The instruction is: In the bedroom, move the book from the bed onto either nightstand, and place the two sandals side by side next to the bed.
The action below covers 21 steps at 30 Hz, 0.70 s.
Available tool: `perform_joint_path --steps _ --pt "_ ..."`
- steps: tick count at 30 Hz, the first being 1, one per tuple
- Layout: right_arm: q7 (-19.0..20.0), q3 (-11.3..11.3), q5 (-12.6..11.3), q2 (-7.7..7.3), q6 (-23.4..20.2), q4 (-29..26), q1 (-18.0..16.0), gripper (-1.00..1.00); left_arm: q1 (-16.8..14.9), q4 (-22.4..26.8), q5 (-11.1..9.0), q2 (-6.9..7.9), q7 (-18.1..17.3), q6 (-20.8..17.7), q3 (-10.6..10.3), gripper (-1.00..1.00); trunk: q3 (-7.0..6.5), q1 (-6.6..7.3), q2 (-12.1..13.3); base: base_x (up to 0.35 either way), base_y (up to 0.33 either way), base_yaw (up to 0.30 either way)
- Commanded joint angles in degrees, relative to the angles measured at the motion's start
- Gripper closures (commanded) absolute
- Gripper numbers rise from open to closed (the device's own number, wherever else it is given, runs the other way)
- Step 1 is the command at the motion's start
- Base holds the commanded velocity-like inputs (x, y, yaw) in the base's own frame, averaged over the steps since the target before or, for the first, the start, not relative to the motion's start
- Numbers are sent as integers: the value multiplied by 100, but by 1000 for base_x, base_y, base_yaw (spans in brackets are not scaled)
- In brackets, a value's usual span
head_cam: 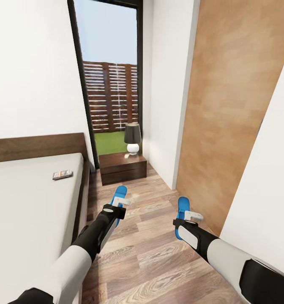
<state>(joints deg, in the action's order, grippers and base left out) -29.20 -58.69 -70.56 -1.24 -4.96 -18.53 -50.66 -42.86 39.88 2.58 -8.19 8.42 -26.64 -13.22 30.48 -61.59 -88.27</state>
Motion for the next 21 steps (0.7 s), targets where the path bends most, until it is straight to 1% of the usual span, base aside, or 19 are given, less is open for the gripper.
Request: perform_joint_path --steps 1,21 --pt "-50 -37 -11 -7 -40 -20 -5 100 -3 9 25 2 19 -35 -17 100 -12 23 38 0 0 0" --pt "-43 -37 -11 1 -40 -20 -5 100 -3 10 24 2 12 -34 -18 100 -371 462 840 0 0 0"
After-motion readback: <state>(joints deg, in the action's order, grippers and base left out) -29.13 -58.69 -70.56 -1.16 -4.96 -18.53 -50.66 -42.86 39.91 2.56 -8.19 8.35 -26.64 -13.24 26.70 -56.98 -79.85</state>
